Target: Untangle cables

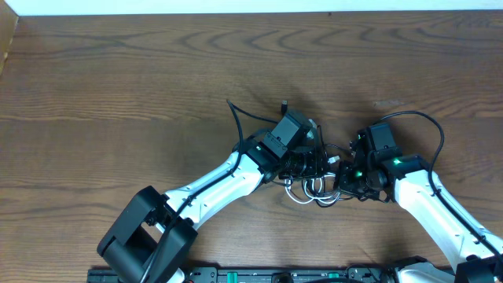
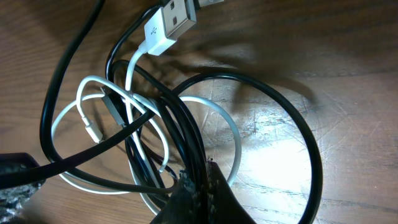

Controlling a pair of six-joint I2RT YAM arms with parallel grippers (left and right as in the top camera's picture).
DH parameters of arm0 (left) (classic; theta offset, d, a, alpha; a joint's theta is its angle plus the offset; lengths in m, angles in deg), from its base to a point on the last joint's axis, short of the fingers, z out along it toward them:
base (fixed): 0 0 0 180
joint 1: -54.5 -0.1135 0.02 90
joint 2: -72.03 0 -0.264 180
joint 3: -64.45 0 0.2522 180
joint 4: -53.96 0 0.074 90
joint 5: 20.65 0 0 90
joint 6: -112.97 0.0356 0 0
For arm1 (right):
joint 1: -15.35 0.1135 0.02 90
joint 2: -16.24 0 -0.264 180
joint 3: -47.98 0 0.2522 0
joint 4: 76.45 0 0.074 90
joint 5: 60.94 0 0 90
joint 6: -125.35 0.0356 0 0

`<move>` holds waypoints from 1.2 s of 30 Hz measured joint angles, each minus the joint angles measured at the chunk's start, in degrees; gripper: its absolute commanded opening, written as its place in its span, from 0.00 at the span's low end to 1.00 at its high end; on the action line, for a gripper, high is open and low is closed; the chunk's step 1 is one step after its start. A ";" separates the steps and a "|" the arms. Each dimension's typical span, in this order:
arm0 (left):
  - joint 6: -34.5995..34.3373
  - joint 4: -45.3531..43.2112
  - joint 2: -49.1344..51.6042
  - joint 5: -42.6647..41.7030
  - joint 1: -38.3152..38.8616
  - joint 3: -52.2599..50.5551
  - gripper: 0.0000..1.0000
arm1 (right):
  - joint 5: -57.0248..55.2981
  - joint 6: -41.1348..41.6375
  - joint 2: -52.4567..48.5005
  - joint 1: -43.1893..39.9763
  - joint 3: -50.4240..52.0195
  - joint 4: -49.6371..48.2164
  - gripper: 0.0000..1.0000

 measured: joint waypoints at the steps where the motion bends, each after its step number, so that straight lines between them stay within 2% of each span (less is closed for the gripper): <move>1: 0.00 0.00 0.00 0.61 0.04 0.00 0.35 | 0.00 0.00 0.00 0.00 0.00 0.00 0.01; 8: 0.00 -1.01 0.48 8.04 1.77 0.00 0.39 | 0.00 0.00 0.00 0.00 0.00 -0.02 0.01; 14: 0.02 -2.75 4.76 10.01 3.98 0.00 0.39 | 0.00 -0.02 0.00 0.00 -0.02 -0.04 0.01; 17: 0.39 -2.78 7.10 11.13 4.15 0.00 0.23 | 0.00 -0.02 -0.02 0.00 0.00 -0.04 0.01; 18: 0.72 -2.80 7.58 11.80 4.13 0.00 0.13 | 0.00 -0.02 -0.02 0.00 0.00 -0.04 0.01; 19: 1.70 -2.78 7.91 12.76 4.00 0.00 0.08 | 0.00 0.00 0.00 0.00 0.00 -0.04 0.01; 27: 7.39 -1.05 6.03 17.22 -0.96 0.00 0.07 | -1.27 -0.31 0.00 0.00 -0.02 -0.35 0.01; 36: 10.58 9.79 -8.98 17.29 -11.72 -0.07 0.07 | -18.01 -0.90 0.00 0.09 -0.02 -1.33 0.01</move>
